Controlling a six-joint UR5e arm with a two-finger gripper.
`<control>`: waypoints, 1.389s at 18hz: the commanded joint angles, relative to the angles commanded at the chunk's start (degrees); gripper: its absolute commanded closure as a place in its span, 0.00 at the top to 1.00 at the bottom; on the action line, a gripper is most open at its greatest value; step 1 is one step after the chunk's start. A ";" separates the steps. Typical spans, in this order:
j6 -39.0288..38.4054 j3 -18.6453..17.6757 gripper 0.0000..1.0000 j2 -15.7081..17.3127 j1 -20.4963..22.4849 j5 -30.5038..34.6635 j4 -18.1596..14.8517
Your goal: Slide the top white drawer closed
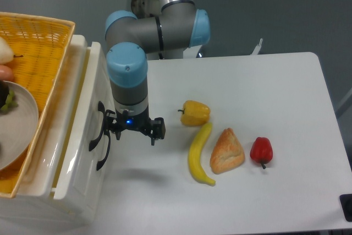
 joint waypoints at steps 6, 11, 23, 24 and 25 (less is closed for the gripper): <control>0.00 0.00 1.00 0.00 -0.62 -0.26 0.00; 0.97 0.87 1.00 0.00 3.66 0.35 0.09; 37.57 2.72 1.00 0.35 28.90 6.14 0.44; 41.97 2.72 1.00 0.09 29.78 7.72 0.44; 44.88 2.72 1.00 -0.26 30.31 8.43 0.53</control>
